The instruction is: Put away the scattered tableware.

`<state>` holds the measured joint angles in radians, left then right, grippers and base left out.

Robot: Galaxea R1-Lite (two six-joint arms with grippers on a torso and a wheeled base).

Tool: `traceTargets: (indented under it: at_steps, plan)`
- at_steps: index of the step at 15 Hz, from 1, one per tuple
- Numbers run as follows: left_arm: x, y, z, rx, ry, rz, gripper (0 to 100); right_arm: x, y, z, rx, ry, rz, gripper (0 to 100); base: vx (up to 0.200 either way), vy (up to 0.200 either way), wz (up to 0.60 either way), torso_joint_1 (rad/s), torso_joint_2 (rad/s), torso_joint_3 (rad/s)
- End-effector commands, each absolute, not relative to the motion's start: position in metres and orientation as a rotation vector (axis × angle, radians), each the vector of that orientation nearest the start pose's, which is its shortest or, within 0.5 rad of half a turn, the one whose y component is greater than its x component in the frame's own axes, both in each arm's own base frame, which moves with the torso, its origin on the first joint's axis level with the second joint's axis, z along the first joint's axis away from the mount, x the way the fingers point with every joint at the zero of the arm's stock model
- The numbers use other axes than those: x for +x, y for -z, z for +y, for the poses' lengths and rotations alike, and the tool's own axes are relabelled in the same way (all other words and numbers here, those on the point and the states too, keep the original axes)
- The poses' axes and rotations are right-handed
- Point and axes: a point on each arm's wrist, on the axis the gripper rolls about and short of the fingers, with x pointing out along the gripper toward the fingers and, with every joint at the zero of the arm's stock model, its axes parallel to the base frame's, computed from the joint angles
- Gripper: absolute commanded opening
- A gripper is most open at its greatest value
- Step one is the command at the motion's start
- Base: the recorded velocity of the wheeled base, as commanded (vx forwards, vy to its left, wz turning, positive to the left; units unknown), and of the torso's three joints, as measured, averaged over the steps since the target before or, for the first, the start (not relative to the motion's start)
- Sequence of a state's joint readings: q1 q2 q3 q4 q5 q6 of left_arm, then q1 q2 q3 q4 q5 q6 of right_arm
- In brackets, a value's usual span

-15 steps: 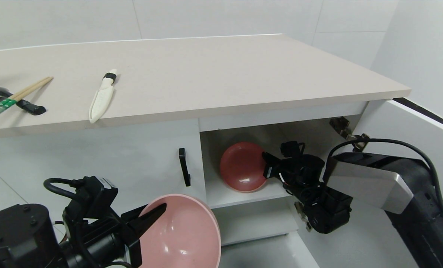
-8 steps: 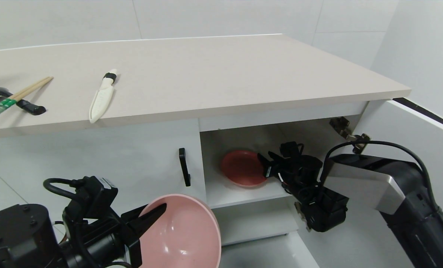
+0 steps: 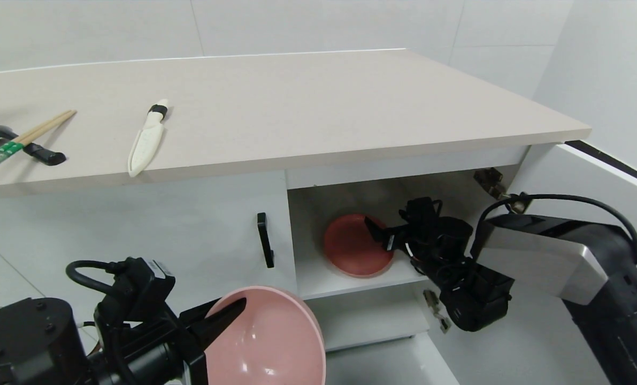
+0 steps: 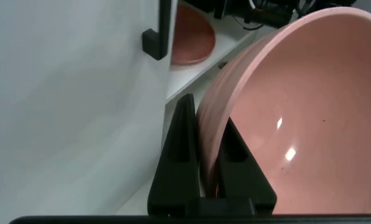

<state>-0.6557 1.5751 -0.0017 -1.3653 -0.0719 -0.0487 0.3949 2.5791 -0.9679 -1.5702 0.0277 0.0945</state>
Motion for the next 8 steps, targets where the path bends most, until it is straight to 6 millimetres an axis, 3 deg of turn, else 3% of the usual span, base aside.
traceTargets:
  at_steps: [1,6,8]
  plan:
    - [0.135,-0.102,-0.114,0.051,0.746,0.221,0,0.341,-0.007,0.185,0.054,-0.508,0.107,100,0.0,0.0,0.0,0.0,0.0,0.0]
    - [0.136,-0.103,-0.113,0.075,0.711,0.206,0,0.287,-0.031,0.185,0.025,-0.51,0.167,100,0.0,0.0,0.0,0.0,0.0,0.0]
    - [0.14,-0.1,-0.115,0.137,0.669,0.197,0,0.245,-0.041,0.179,-0.002,-0.559,0.225,100,0.0,0.0,0.0,0.0,0.0,0.0]
